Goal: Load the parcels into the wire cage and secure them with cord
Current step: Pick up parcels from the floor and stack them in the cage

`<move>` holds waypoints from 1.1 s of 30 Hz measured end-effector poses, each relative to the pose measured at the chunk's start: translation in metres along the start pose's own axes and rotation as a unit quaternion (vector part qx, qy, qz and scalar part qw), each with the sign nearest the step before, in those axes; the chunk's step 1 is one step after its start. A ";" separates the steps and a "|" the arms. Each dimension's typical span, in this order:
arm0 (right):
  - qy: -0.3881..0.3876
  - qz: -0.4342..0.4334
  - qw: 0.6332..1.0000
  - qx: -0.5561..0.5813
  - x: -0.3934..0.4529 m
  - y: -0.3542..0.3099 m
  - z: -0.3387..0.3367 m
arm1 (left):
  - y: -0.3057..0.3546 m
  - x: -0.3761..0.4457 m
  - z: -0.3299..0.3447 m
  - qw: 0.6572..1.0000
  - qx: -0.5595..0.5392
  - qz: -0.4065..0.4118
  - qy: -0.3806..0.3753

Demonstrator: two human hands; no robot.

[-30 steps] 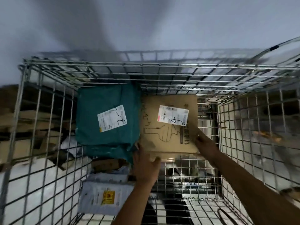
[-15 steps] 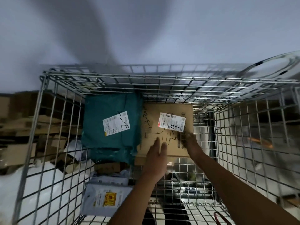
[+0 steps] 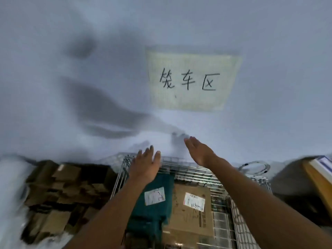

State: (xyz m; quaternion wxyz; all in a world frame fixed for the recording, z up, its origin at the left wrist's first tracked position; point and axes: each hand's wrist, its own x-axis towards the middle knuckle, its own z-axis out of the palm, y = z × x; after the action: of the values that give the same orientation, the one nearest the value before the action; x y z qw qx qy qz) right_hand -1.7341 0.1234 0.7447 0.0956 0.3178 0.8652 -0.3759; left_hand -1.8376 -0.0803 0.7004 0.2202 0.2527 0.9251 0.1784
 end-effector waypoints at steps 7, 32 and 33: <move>0.061 -0.126 0.979 -0.151 -0.095 -0.144 -0.104 | -0.017 -0.069 -0.223 0.993 0.023 -0.028 0.114; -0.234 -0.554 0.732 -0.319 -0.395 -0.448 0.353 | -0.362 -0.704 -0.239 0.786 -0.115 -0.489 0.359; -0.251 -0.550 0.730 -0.318 -0.408 -0.453 0.376 | -0.380 -0.721 -0.228 0.775 -0.128 -0.505 0.358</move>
State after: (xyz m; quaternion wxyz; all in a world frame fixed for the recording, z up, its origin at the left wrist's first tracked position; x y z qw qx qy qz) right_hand -1.7258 -0.5726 0.9141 0.1817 -0.3689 0.9020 -0.1316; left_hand -1.5394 -0.8308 0.9527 -0.0384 -0.3636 0.9002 0.2364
